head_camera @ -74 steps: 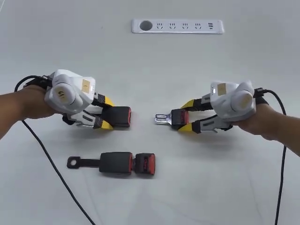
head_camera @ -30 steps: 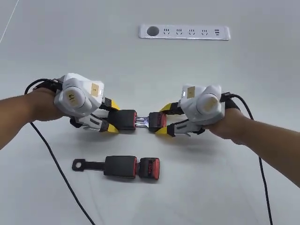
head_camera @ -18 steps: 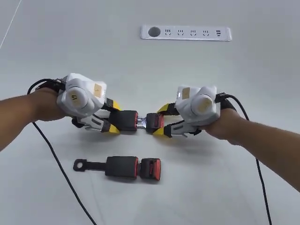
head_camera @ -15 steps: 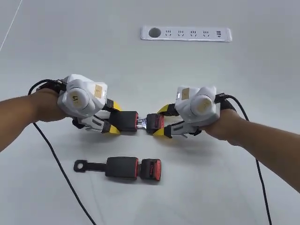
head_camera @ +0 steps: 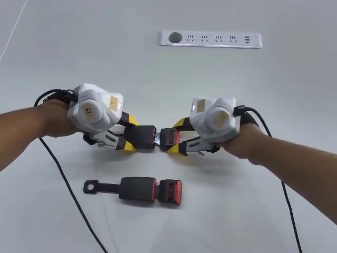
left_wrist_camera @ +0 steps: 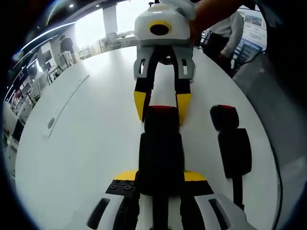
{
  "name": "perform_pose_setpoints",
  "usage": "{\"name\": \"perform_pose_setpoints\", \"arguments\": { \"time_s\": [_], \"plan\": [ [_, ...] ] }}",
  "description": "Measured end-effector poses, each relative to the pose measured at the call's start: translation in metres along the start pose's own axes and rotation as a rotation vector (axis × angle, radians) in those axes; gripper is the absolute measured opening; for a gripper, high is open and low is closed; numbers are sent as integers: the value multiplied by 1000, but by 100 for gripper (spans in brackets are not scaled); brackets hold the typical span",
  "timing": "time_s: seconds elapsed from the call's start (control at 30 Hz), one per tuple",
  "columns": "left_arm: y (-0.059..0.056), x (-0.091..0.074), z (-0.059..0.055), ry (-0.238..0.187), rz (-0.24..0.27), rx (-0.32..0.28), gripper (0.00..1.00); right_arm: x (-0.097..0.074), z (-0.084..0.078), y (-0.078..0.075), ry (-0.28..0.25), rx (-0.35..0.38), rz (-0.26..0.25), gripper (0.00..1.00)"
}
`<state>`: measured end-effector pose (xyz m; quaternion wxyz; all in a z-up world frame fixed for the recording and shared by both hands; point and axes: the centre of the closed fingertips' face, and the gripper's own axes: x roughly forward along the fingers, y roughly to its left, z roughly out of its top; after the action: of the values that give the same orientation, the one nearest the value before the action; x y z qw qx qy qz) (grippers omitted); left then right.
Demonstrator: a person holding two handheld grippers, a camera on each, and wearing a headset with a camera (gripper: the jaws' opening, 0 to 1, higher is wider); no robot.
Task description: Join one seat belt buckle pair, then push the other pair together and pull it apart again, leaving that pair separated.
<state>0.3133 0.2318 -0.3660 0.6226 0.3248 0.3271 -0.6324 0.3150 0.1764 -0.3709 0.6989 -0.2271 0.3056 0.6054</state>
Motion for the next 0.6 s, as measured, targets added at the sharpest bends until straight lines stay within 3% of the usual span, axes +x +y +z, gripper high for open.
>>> {"name": "perform_pose_setpoints", "arguments": {
  "time_s": [0.6],
  "plan": [
    [-1,0,0,8,-5,2,32,0,-1,0,34,-7,-6,33]
  ]
}}
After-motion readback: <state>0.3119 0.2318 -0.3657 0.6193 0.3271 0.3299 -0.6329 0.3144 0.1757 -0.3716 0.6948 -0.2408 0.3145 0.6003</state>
